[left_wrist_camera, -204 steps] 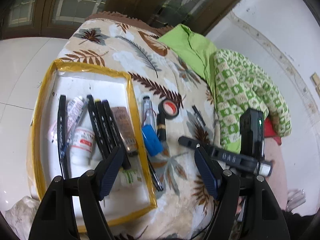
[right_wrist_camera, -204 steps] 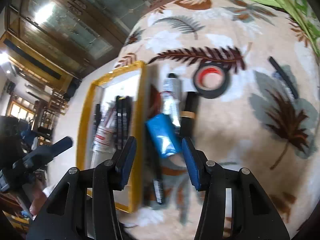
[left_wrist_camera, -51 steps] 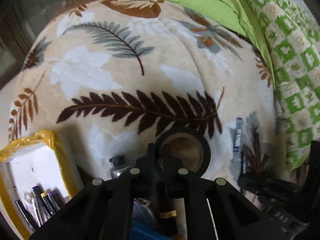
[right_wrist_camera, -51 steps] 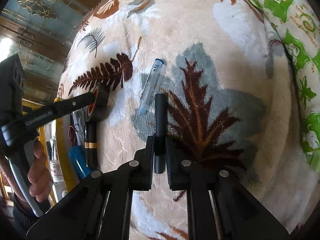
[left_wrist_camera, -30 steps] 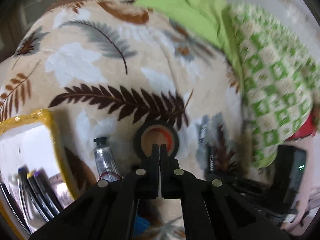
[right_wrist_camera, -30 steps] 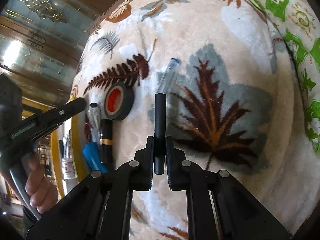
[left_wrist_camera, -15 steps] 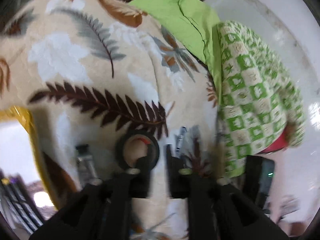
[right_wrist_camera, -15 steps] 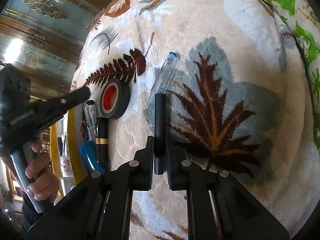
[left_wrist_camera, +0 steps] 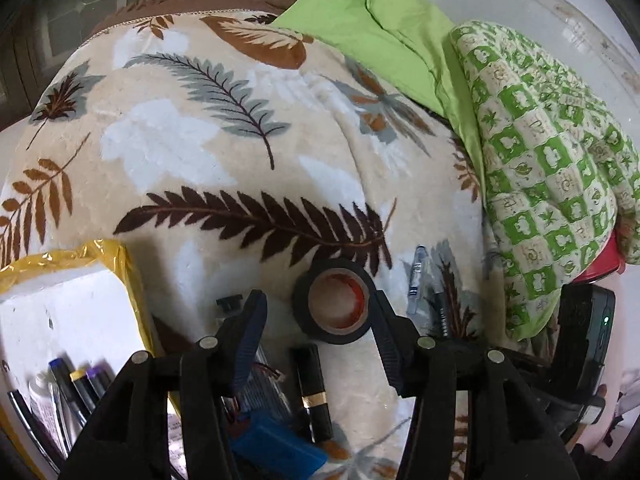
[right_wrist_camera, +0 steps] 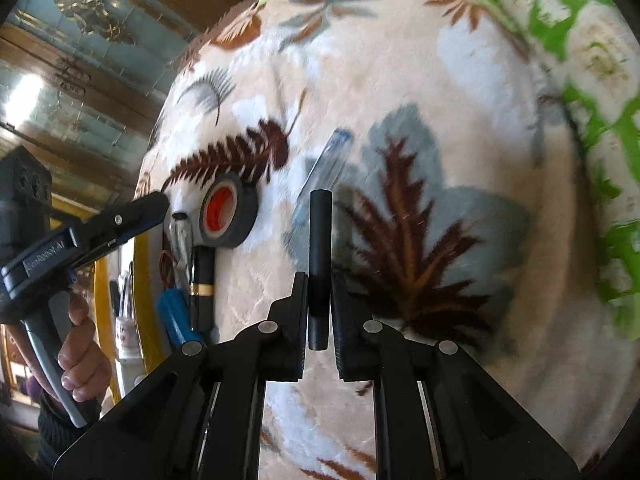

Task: Organize objects
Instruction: 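Carry the black marker and tape roll over the tray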

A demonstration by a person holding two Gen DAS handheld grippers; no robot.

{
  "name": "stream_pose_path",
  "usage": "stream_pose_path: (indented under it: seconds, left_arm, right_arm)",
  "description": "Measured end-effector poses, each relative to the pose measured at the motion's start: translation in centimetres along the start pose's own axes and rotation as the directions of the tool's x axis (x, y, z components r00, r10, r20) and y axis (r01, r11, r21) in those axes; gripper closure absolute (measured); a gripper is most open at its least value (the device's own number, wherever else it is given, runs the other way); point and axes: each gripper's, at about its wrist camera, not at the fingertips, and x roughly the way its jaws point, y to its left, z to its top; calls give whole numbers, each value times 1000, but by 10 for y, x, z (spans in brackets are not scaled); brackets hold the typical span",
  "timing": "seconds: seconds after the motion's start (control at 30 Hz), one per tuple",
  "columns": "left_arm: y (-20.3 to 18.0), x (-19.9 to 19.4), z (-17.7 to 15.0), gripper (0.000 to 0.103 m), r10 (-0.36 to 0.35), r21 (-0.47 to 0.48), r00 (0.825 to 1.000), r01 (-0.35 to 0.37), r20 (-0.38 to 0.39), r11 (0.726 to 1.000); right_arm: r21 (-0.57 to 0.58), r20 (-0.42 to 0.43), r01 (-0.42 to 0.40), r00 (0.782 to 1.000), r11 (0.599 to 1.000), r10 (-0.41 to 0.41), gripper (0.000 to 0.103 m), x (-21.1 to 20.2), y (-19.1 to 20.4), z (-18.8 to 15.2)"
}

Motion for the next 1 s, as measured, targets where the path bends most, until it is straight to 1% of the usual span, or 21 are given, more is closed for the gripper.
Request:
stream_pose_path:
  seconds: [0.07,0.1,0.17,0.2,0.23,0.27,0.3,0.37,0.4,0.47,0.5,0.57,0.67,0.73,0.8,0.83,0.9,0.97,1.0]
  left_arm:
    - [-2,6,2,52,3,15,1000,-3,-20,1000]
    - [-5,10,3,52,16,33,999,-15,-34,999]
    - [-14,18,3,52,60,88,997,-55,-51,995]
    - [-21,24,3,52,103,134,993,-94,-64,987]
    - [-25,30,3,58,146,167,986,-131,-79,977]
    - [-28,37,2,72,173,193,980,-153,-97,969]
    - [-29,45,1,75,181,213,976,-153,-121,965]
    - [-31,53,2,82,203,229,970,-169,-134,959]
    - [-32,54,3,83,218,231,968,-184,-127,955]
    - [-33,53,3,92,221,230,968,-190,-117,955]
    - [-33,52,3,92,228,224,967,-199,-112,954]
    - [-31,46,2,92,224,188,969,-203,-102,961]
    - [-27,28,-2,92,142,117,985,-130,-100,985]
    - [-26,14,-8,92,119,91,990,-111,-77,990]
    - [-25,-3,-16,92,64,60,997,-61,-53,996]
    - [-25,-12,-21,92,58,52,998,-56,-38,997]
    - [-27,-28,-35,92,74,50,997,-73,-12,996]
    - [-26,-43,-49,92,77,40,997,-77,3,996]
    - [-23,-55,-58,92,83,33,997,-83,13,996]
  right_arm:
    - [16,-12,8,1000,1000,-7,93,2,-4,2]
    - [20,-22,7,1000,1000,-7,92,4,-6,2]
    - [27,-36,0,999,1000,1,92,8,-8,3]
    - [30,-34,0,999,1000,1,92,8,-7,3]
    - [31,-34,0,999,1000,1,92,8,-7,3]
    - [29,-34,2,999,1000,-1,92,8,-6,4]
    - [34,-30,1,1000,999,0,92,8,-6,4]
    - [38,-27,5,1000,999,-4,92,8,-5,5]
    - [34,-29,11,1000,999,-10,92,9,-5,5]
    - [30,-34,22,999,999,-21,91,13,-3,5]
    - [20,-34,32,999,999,-31,91,14,-1,6]
    - [-14,-30,52,998,999,-52,91,16,3,6]
    - [-80,-9,97,995,992,-98,92,17,12,4]
    - [-77,2,106,994,991,-106,92,15,13,3]
    - [-68,1,72,997,995,-72,92,12,14,2]
    - [-63,0,49,999,997,-49,92,10,15,0]
    - [-68,-5,27,1000,997,-27,92,8,19,-5]
    - [-54,-21,-33,999,998,32,92,5,25,-11]
    - [-54,-25,-50,998,997,49,92,4,28,-14]
